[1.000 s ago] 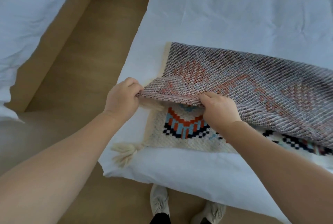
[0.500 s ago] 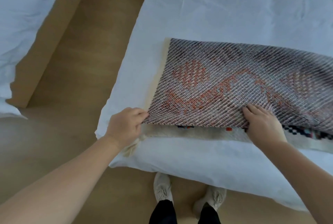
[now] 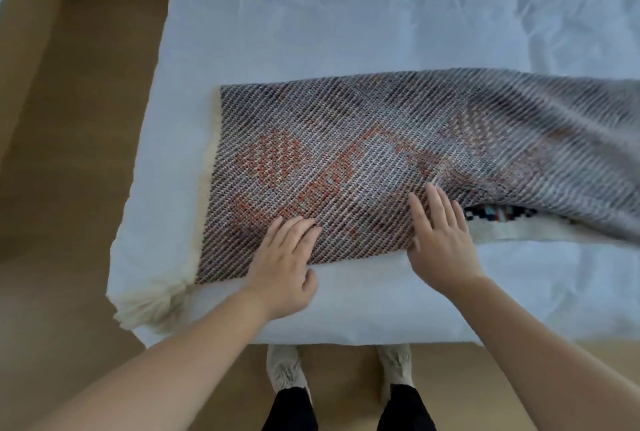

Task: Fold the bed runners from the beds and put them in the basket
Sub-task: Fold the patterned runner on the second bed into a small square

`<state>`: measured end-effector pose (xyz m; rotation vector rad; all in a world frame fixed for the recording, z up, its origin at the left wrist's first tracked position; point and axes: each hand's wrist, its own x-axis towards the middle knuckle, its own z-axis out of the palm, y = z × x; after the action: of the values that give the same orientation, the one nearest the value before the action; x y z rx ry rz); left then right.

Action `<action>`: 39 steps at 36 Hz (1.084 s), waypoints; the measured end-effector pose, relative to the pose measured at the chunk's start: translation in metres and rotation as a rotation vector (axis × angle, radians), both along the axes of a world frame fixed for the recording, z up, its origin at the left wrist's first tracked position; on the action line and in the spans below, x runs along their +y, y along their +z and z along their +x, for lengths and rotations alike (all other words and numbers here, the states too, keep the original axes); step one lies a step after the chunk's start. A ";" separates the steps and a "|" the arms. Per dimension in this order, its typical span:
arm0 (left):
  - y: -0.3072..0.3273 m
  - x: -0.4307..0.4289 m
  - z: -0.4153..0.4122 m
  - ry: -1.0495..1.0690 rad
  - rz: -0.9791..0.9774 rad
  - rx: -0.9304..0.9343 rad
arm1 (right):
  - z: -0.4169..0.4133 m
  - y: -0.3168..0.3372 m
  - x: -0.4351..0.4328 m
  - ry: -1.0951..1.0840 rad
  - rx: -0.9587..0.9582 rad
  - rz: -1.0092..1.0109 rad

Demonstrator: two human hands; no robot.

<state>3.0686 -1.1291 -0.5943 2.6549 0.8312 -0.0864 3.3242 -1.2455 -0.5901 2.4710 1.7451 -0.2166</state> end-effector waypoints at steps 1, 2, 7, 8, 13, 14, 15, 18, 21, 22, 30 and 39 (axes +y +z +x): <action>-0.001 -0.005 0.022 -0.027 0.001 -0.027 | 0.010 0.000 -0.007 -0.009 0.024 0.043; -0.001 -0.010 0.042 -0.056 0.005 -0.049 | 0.021 0.000 -0.015 -0.023 0.051 0.083; 0.001 -0.043 0.134 -0.173 -0.008 -0.102 | 0.100 0.000 -0.067 -0.053 0.022 0.264; 0.001 -0.048 0.148 -0.179 -0.006 -0.093 | 0.116 0.000 -0.075 -0.052 0.005 0.257; -0.002 -0.065 0.193 -0.150 0.097 -0.038 | 0.180 -0.003 -0.096 -0.036 -0.096 0.102; -0.004 -0.063 0.198 -0.130 0.119 -0.026 | 0.189 -0.004 -0.096 -0.022 -0.131 0.079; -0.004 -0.060 0.203 -0.108 0.137 -0.015 | 0.198 -0.003 -0.093 -0.010 -0.163 0.069; 0.000 -0.050 0.214 -0.046 0.190 0.103 | 0.221 0.004 -0.080 0.010 -0.235 0.090; 0.005 -0.043 0.219 0.008 0.215 0.206 | 0.235 0.013 -0.065 0.012 -0.272 0.147; 0.007 -0.044 0.223 0.007 0.231 0.203 | 0.240 0.014 -0.062 0.013 -0.275 0.152; 0.023 -0.045 0.265 0.025 0.188 -0.015 | 0.274 0.019 -0.051 -0.002 -0.264 -0.015; 0.025 -0.055 0.270 0.094 0.091 0.006 | 0.277 0.007 -0.086 0.090 0.040 0.198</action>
<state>3.3386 -1.1838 -0.5695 2.6955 0.9829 -0.0331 3.6010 -1.3316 -0.5836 2.5283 1.9777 -0.0894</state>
